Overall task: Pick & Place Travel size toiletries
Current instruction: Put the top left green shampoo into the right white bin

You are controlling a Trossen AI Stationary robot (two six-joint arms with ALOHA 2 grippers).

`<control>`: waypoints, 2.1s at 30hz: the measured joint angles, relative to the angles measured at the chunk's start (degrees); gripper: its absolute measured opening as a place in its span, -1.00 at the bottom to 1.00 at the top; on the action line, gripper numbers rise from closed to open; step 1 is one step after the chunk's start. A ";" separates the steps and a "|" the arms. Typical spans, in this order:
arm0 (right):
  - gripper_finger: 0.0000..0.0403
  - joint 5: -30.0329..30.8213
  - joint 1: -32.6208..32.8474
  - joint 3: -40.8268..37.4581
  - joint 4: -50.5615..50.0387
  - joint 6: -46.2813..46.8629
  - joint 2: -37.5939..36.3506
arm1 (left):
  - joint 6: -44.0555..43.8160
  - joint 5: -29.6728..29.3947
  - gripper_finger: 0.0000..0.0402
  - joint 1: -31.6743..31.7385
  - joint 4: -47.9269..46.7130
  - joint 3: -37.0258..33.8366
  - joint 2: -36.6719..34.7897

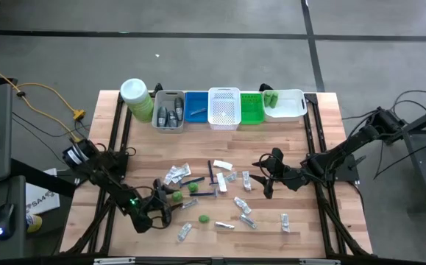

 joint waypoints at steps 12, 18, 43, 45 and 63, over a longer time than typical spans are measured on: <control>0.09 -0.08 0.00 -0.02 0.17 0.15 0.00 | -0.16 -1.90 -0.41 -0.02 -0.13 1.16 1.44; 0.09 -0.40 0.00 -0.02 0.15 0.18 0.00 | 3.19 -2.84 -0.58 -0.02 -0.22 1.14 0.24; 0.09 3.55 -0.18 -0.02 0.19 -0.02 0.00 | 53.99 26.31 -0.51 33.48 -6.40 1.12 -36.44; 0.09 3.98 -0.86 -0.02 0.39 -0.21 0.00 | 54.93 34.02 -0.51 38.47 -6.67 1.11 -36.27; 0.09 -8.78 -16.57 -0.02 36.65 -20.50 10.60 | 57.91 65.82 -0.50 56.67 16.11 1.36 -20.93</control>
